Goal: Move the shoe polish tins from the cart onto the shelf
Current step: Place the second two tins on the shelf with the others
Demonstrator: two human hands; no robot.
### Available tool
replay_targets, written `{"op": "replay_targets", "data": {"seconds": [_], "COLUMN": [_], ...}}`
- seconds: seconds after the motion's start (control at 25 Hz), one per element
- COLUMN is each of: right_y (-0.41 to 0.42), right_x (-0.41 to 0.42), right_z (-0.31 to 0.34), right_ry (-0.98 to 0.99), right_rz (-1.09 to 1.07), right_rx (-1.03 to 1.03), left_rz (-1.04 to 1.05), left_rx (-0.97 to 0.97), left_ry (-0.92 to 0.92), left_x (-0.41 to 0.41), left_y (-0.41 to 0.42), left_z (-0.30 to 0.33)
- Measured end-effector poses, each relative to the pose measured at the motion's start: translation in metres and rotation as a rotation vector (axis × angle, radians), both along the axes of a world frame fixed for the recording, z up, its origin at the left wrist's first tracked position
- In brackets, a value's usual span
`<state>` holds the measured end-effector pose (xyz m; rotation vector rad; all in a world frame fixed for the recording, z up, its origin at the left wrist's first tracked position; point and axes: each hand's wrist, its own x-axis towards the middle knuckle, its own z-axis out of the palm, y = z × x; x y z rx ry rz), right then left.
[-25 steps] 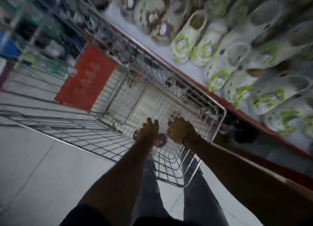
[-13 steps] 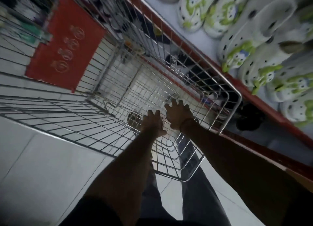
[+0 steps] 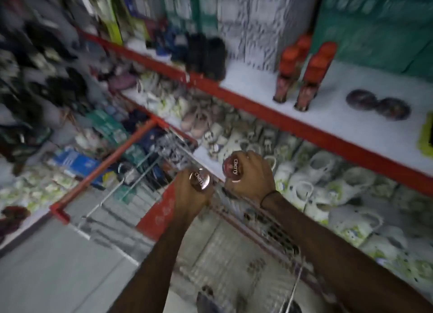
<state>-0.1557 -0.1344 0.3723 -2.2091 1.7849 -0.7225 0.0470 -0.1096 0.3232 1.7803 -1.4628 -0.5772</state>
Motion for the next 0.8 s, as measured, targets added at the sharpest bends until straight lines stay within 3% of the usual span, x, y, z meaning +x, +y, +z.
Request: {"op": "replay_targets", "data": {"seconds": [0.2, 0.44, 0.56, 0.68, 0.8], "right_y": [-0.014, -0.004, 0.001, 0.003, -0.002], "right_x": [-0.063, -0.172, -0.221, -0.249, -0.265], "right_z": [0.093, 0.14, 0.136, 0.123, 0.114], "right_ry": [-0.105, 0.0, 0.134, 0.327, 0.444], "right_rz": [-0.178, -0.473, -0.619, -0.664, -0.676], "right_rx": [-0.237, -0.249, -0.143, -0.01, 0.039], "left_rz": [-0.143, -0.433, -0.604, -0.712, -0.765], "left_rx": [-0.274, -0.454, -0.298, -0.092, -0.079], "left_ry": [0.105, 0.048, -0.001, -0.17, -0.266], "left_x": [-0.068, -0.198, -0.251, -0.289, -0.316], "left_y": [-0.037, -0.069, -0.082, -0.096, -0.105], "left_z": [0.093, 0.156, 0.163, 0.163, 0.162]}}
